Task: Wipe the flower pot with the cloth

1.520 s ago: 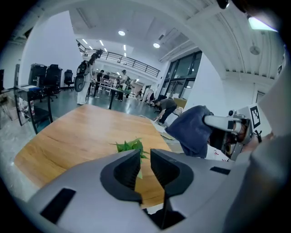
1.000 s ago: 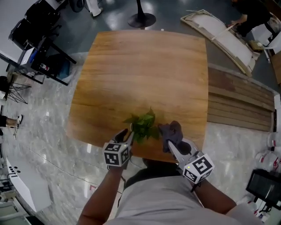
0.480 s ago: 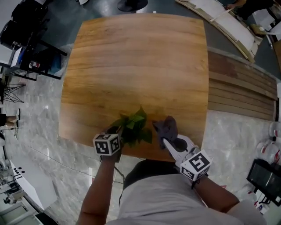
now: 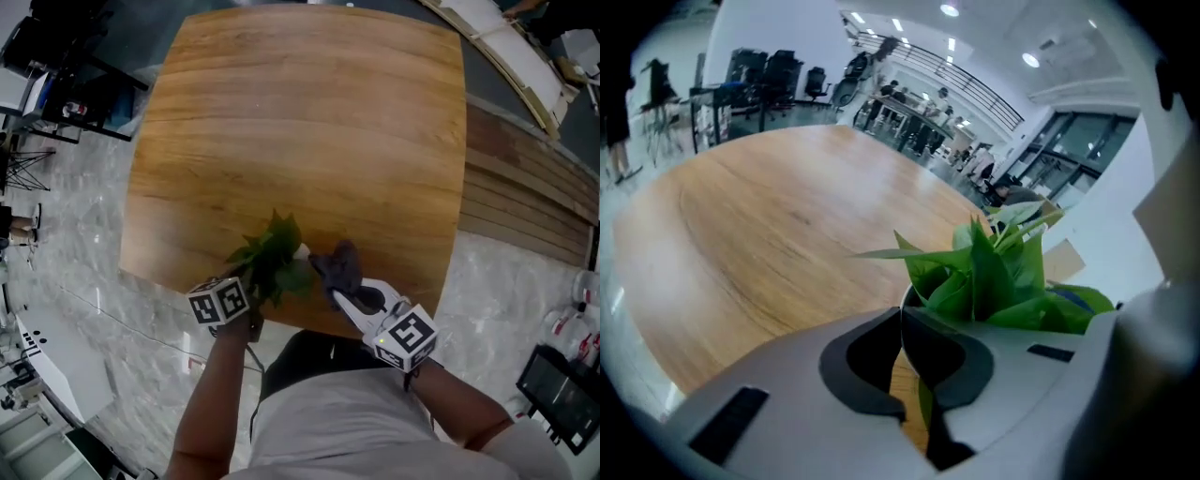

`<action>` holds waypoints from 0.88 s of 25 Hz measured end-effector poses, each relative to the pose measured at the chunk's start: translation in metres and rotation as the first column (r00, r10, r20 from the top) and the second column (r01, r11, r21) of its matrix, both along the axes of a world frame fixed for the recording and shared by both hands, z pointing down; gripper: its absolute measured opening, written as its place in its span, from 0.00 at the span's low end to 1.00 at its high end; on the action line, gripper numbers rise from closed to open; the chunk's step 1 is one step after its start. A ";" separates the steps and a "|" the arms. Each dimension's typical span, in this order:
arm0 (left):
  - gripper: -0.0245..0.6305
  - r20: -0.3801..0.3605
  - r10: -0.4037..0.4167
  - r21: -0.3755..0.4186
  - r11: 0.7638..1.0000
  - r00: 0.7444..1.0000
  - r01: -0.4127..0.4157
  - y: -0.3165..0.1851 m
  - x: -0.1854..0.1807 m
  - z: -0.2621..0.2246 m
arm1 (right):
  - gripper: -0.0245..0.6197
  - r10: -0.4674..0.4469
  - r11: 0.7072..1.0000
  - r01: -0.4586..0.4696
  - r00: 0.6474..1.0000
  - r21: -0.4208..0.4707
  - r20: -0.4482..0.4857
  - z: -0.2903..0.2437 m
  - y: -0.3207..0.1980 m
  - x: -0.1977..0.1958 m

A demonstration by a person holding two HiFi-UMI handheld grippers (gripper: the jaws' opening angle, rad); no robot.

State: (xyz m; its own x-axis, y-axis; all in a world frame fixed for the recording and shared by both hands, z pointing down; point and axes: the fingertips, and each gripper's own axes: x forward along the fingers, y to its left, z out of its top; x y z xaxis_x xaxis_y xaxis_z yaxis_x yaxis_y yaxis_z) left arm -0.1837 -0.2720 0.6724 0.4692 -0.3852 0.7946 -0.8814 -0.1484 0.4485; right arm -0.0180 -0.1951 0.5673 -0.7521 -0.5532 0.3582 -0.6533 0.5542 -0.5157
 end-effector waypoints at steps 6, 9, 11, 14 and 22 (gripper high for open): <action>0.06 -0.115 -0.117 -0.092 0.990 0.986 0.107 0.018 -0.015 0.020 | 0.09 -0.311 0.950 0.312 0.949 -0.024 0.043 0.040 0.014 -0.088; 0.06 -0.126 -0.119 -0.100 0.989 0.985 0.107 0.021 -0.017 0.025 | 0.09 -0.453 0.891 0.449 0.889 0.065 0.070 0.024 0.016 -0.126; 0.06 -0.135 -0.128 -0.111 0.987 0.983 0.113 0.022 -0.020 0.028 | 0.09 -0.486 0.873 0.477 0.870 0.099 0.086 0.021 0.011 -0.138; 0.06 -0.149 -0.145 -0.132 0.983 0.978 0.126 0.024 -0.026 0.033 | 0.09 -0.457 0.889 0.452 0.882 0.069 0.112 0.049 0.003 -0.128; 0.06 -0.169 -0.128 -0.148 0.983 0.977 0.104 0.023 -0.031 0.038 | 0.09 -0.462 0.886 0.461 0.887 -0.053 0.010 0.099 0.015 -0.117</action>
State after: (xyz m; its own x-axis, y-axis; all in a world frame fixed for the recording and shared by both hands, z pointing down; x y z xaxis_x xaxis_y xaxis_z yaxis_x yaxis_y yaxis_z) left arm -0.2147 -0.2491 0.7102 0.5655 -0.3377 0.7524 -0.7939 0.0244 0.6076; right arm -0.1353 -0.1798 0.6664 -0.9169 -0.1243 0.3792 -0.3317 0.7658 -0.5509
